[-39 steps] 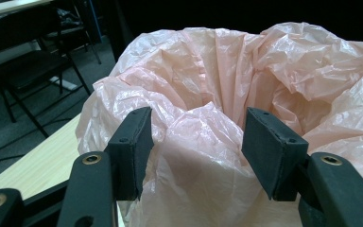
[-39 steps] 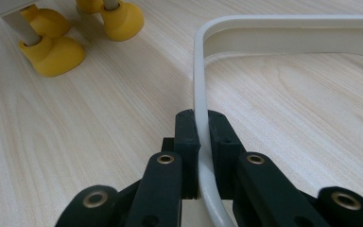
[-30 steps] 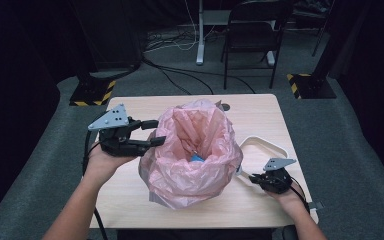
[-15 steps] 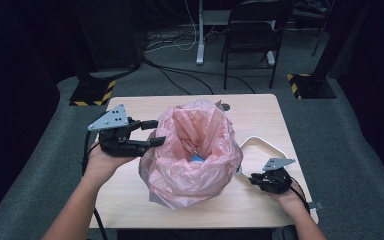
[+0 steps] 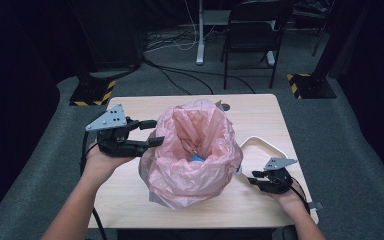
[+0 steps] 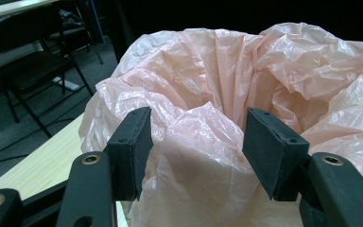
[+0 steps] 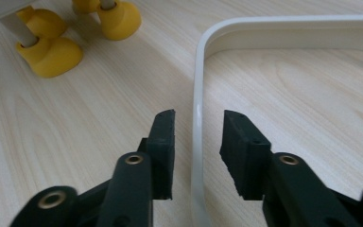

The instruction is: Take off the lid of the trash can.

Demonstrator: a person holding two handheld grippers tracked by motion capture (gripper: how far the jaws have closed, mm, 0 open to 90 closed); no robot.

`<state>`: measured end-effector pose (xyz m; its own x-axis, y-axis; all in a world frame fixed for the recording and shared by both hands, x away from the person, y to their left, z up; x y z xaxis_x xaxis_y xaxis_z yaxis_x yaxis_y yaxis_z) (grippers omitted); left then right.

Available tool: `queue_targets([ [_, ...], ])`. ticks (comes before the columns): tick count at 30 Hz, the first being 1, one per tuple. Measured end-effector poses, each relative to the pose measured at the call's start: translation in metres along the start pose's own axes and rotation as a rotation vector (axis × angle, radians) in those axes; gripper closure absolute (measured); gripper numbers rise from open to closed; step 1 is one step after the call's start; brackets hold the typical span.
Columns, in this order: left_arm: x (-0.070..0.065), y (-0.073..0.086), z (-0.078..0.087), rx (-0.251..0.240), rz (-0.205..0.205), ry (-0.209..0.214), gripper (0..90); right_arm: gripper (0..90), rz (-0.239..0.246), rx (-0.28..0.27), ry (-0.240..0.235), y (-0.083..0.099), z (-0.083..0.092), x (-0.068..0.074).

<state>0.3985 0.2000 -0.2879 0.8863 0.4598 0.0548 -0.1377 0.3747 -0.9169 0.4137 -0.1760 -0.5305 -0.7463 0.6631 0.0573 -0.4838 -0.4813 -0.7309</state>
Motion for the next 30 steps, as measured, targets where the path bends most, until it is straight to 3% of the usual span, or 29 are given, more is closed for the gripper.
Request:
queue_targets([
  [11,0.001,0.001,0.003,-0.004,-0.001,-0.011,42.3,46.0,-0.014,-0.059,0.013,-0.010,0.012,0.001],
  [20,0.002,0.002,0.005,-0.002,-0.001,-0.013,42.2,45.5,0.017,-0.109,0.034,-0.025,0.030,0.007],
  [30,0.003,0.003,0.008,-0.001,0.003,-0.017,42.0,45.5,0.009,-0.145,-0.010,-0.040,0.041,0.013],
])
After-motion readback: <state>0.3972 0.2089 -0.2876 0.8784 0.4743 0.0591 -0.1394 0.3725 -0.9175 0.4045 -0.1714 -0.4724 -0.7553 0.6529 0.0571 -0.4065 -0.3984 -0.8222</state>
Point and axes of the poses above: each handheld gripper's, and its own axes: z roughly backward along the jaws, y roughly out of its underside, x roughly to its left, the point moved 6 cm from there along -z, roughly forward along the jaws, and after that the axes turned 2 degrees about x, right-handed, at the moved point
